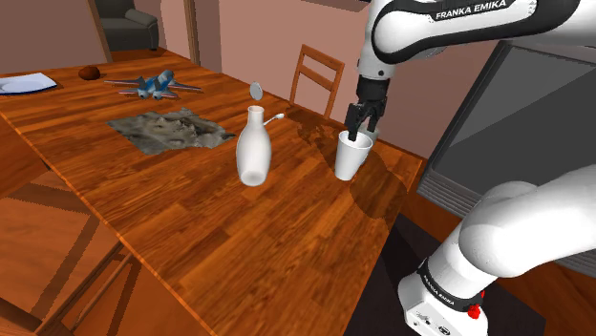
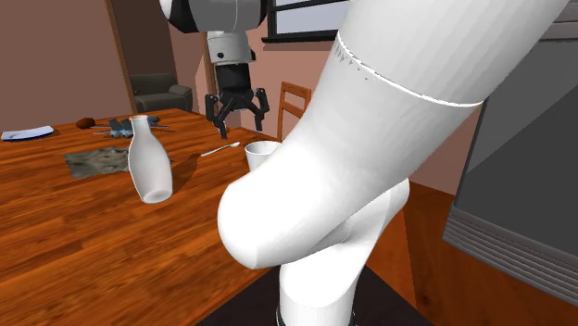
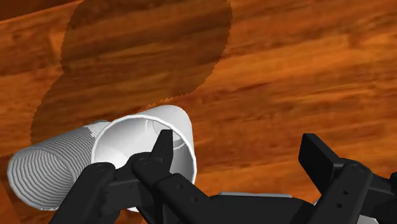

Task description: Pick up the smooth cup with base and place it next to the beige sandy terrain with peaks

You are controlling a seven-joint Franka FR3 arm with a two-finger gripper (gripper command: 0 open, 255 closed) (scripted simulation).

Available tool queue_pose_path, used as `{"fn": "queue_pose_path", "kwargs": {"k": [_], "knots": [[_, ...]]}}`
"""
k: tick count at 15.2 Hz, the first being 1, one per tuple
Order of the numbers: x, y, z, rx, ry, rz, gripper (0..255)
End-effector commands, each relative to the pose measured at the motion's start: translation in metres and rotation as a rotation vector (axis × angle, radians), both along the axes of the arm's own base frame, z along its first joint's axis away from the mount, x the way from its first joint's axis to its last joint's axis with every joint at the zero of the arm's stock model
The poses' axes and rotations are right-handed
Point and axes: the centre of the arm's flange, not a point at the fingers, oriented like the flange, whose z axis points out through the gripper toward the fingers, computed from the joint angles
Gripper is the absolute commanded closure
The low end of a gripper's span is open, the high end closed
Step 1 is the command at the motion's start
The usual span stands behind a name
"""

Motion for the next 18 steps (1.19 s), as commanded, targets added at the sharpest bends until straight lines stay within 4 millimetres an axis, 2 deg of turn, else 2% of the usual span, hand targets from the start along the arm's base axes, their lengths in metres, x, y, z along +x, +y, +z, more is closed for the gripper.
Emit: {"fn": "queue_pose_path", "kwargs": {"k": [1, 6, 14, 18], "knots": [[0.016, -0.002, -0.016, -0.031, -0.011, -0.005, 0], [0.057, -0.014, -0.061, -0.106, -0.029, -0.019, 0], [0.056, -0.02, -0.103, -0.11, -0.03, -0.019, 0], [0.056, -0.02, -0.103, -0.11, -0.03, -0.019, 0]]}}
